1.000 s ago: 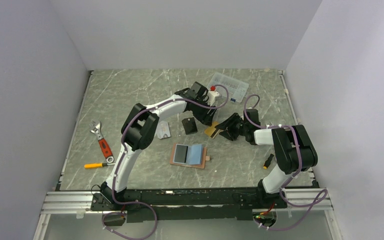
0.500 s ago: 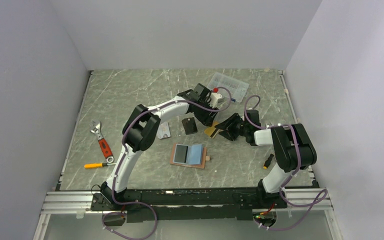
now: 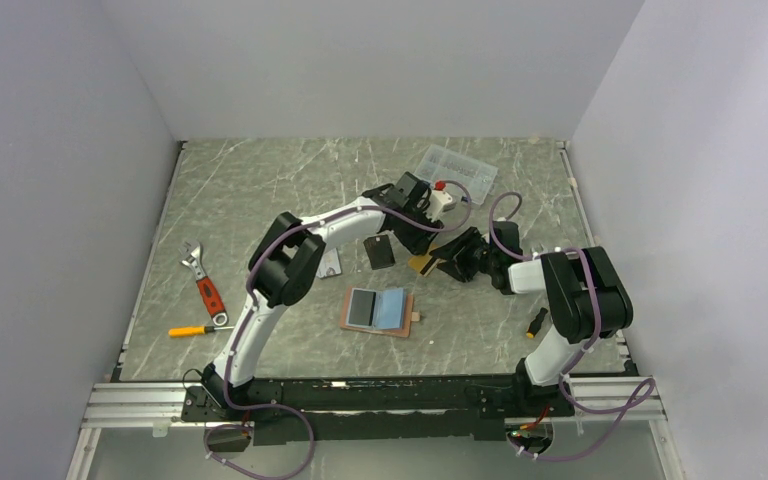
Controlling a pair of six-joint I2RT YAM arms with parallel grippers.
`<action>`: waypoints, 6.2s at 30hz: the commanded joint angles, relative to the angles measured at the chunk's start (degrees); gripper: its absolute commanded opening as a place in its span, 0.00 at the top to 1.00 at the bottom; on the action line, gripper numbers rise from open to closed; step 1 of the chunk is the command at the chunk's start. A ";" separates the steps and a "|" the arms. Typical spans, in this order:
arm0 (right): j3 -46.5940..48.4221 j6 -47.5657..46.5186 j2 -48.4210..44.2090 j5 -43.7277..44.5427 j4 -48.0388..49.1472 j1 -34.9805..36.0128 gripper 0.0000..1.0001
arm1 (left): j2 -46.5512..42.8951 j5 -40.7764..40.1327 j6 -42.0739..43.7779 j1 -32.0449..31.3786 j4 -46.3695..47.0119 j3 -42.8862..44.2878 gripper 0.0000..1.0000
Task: Put the credit cards into the card holder
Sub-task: Pick up the credit card from the storage box, then place the credit card in the storage box.
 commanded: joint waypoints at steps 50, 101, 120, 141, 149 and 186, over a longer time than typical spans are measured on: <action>-13.74 -0.96 4.40 6.78 1.05 -0.56 0.53 | 0.18 5.79 4.28 -2.31 -6.72 -4.24 0.44; -8.43 -11.47 -17.73 15.12 -11.09 7.25 1.00 | -1.22 23.57 -3.52 5.20 -9.33 -1.80 0.44; -4.01 -13.93 -23.01 5.76 -3.70 5.54 1.00 | -5.99 37.08 -5.69 9.71 -7.29 -4.33 0.41; -7.53 -10.46 -24.73 -5.08 6.49 1.65 1.00 | -7.56 52.46 -18.99 13.17 5.35 -10.38 0.46; -8.64 -8.98 -23.02 -6.59 9.36 1.28 1.00 | -7.08 53.05 -20.05 12.02 6.68 -10.15 0.62; -11.55 -1.84 -18.64 -16.03 24.37 -2.26 0.66 | -5.96 58.14 -31.70 11.35 18.78 -9.61 1.00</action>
